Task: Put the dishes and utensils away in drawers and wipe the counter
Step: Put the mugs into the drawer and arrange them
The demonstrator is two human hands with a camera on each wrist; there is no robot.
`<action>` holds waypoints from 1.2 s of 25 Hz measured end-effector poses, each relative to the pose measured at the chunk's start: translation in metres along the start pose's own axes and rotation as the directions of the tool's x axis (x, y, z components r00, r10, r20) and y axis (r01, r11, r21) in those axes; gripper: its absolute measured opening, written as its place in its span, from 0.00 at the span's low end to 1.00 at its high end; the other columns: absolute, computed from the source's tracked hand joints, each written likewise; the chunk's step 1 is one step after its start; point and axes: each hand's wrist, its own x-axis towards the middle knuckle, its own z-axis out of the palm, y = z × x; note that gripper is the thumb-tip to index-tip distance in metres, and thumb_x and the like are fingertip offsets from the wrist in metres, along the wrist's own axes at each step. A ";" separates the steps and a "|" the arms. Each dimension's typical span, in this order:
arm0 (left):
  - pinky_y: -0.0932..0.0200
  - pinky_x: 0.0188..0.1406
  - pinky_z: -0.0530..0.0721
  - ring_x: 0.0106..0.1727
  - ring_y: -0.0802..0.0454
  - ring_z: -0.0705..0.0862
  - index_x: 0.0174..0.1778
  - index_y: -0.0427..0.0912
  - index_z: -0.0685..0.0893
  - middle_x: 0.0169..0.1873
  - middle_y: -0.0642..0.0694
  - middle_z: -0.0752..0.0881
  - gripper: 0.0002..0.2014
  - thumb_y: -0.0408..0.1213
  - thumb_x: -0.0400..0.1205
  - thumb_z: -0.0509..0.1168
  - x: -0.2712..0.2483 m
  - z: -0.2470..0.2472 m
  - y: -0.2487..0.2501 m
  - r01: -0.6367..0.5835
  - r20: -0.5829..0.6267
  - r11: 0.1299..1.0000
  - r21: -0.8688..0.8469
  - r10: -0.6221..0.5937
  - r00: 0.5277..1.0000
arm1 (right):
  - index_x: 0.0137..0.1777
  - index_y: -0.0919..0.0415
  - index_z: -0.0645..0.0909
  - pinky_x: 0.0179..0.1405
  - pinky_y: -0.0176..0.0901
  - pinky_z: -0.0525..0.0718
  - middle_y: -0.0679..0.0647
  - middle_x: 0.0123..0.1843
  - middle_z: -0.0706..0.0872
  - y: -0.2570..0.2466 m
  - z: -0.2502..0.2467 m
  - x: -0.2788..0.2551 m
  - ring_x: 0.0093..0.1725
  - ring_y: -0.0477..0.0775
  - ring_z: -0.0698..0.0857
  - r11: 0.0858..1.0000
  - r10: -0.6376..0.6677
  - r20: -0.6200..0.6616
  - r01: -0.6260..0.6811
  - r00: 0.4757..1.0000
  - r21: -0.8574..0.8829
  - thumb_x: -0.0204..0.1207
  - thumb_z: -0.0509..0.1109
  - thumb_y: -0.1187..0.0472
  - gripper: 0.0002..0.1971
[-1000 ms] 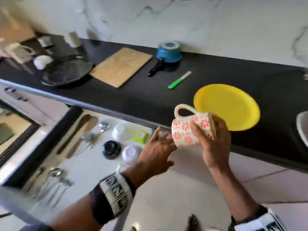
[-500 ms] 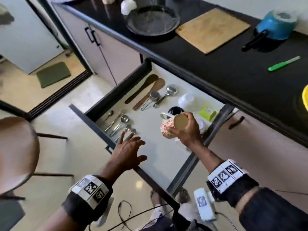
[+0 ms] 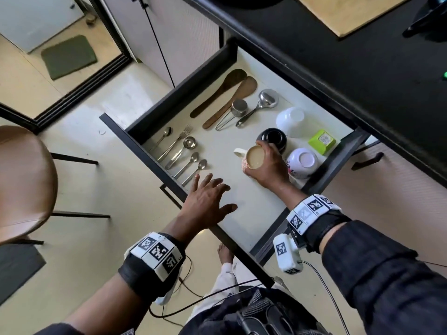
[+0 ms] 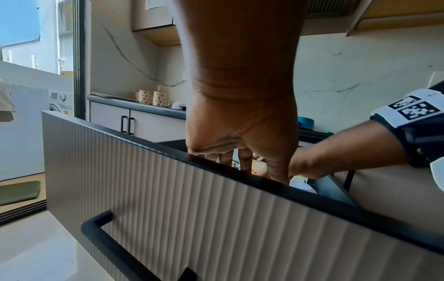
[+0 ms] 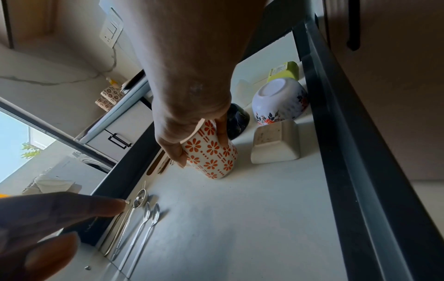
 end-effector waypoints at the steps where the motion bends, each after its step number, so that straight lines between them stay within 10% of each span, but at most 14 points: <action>1: 0.38 0.84 0.39 0.87 0.46 0.50 0.78 0.52 0.71 0.82 0.49 0.66 0.31 0.65 0.82 0.57 0.001 0.003 0.003 0.000 0.010 1.000 -0.014 0.000 1.000 | 0.76 0.56 0.71 0.60 0.48 0.78 0.54 0.71 0.75 0.001 0.001 0.000 0.69 0.58 0.78 1.000 0.001 -0.002 -0.001 1.000 -0.009 0.61 0.83 0.55 0.42; 13: 0.37 0.84 0.47 0.86 0.47 0.51 0.80 0.53 0.67 0.81 0.53 0.67 0.33 0.67 0.82 0.53 0.001 0.017 0.016 -0.050 0.074 0.998 0.041 0.047 0.996 | 0.84 0.45 0.59 0.66 0.46 0.76 0.54 0.78 0.64 0.007 -0.006 -0.010 0.75 0.55 0.72 0.999 0.028 0.017 -0.027 0.999 -0.045 0.63 0.81 0.45 0.50; 19: 0.42 0.82 0.59 0.81 0.43 0.65 0.73 0.46 0.74 0.74 0.47 0.76 0.20 0.45 0.86 0.53 0.015 0.020 0.067 -0.236 -0.135 0.972 0.004 0.234 0.963 | 0.77 0.58 0.73 0.73 0.47 0.72 0.61 0.74 0.70 0.007 -0.029 -0.071 0.75 0.60 0.72 0.999 0.049 -0.219 -0.048 0.974 0.011 0.68 0.80 0.53 0.37; 30: 0.45 0.78 0.67 0.75 0.39 0.71 0.73 0.35 0.70 0.67 0.38 0.78 0.23 0.38 0.82 0.56 -0.062 0.076 0.134 -0.578 -0.094 0.805 -0.131 0.571 0.816 | 0.67 0.56 0.83 0.61 0.62 0.84 0.56 0.67 0.76 0.032 -0.035 -0.222 0.69 0.56 0.78 0.945 0.326 -0.653 -0.244 0.683 0.216 0.74 0.73 0.66 0.20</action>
